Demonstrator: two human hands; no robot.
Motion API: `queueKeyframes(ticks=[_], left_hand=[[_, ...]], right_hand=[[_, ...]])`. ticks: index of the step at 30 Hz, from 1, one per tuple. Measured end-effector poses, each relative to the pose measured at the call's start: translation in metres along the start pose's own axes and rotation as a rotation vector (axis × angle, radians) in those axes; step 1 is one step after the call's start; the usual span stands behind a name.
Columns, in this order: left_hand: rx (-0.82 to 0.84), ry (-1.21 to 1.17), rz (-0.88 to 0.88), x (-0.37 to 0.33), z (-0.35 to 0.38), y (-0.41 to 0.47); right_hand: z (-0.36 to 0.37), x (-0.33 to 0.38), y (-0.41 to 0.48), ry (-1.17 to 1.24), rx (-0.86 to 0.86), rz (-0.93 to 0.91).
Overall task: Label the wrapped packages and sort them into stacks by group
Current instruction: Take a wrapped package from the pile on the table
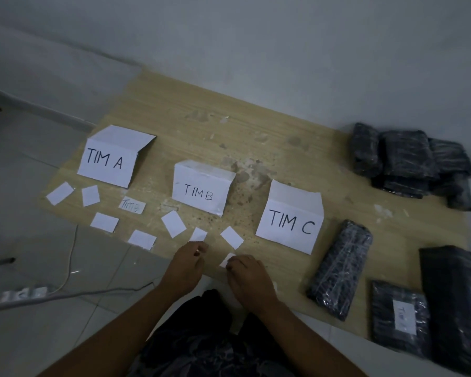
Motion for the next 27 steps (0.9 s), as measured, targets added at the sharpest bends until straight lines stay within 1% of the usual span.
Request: queueKeyframes(ticks=[2,4,5,7,8,10,13,15,17,19,21,23,27], left_hand=[[0.081,0.113,0.159,-0.010,0.013,0.006],[0.191,0.230,0.239,-0.028,0.024,0.015],[0.252,0.299,0.251,-0.039,0.030,0.018],[0.427,0.428,0.179,-0.041,0.045,0.020],[0.469,0.499,0.170,-0.043,0.051,0.021],[0.499,0.574,0.172,-0.040,0.057,0.021],[0.503,0.619,0.133,-0.032,0.062,0.017],[0.487,0.649,0.119,-0.032,0.062,0.017],[0.479,0.664,0.106,-0.032,0.064,0.017],[0.476,0.677,0.087,-0.031,0.065,0.019],[0.450,0.676,0.068,-0.033,0.066,0.024],[0.401,0.642,0.056,-0.036,0.066,0.029],[0.212,0.619,0.071,-0.045,0.057,0.039]], right_hand=[[-0.004,-0.007,-0.001,0.048,0.013,0.017],[-0.001,-0.014,-0.003,0.058,0.053,0.022],[0.000,-0.018,-0.005,0.053,0.066,0.022],[0.003,-0.022,-0.007,0.060,0.086,0.012],[0.001,-0.025,-0.009,0.071,0.084,0.009],[-0.005,-0.029,-0.013,0.109,0.066,0.018],[-0.019,-0.040,-0.018,0.210,0.028,0.075],[-0.032,-0.049,-0.022,0.311,-0.019,0.151],[-0.047,-0.068,-0.026,0.487,-0.097,0.313],[-0.056,-0.088,-0.031,0.613,-0.158,0.477],[-0.064,-0.103,-0.036,0.672,-0.186,0.548],[-0.070,-0.113,-0.040,0.732,-0.189,0.584],[-0.081,-0.143,-0.051,0.744,-0.221,0.706]])
Point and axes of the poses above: each hand's wrist, its own y-axis towards the middle knuckle, its own z-axis out of the palm, x = y × z, the point moved 10 cm from there along y, towards the middle knuckle, and after that the axes turned 10 degrees about z, right-handed, at the moved point
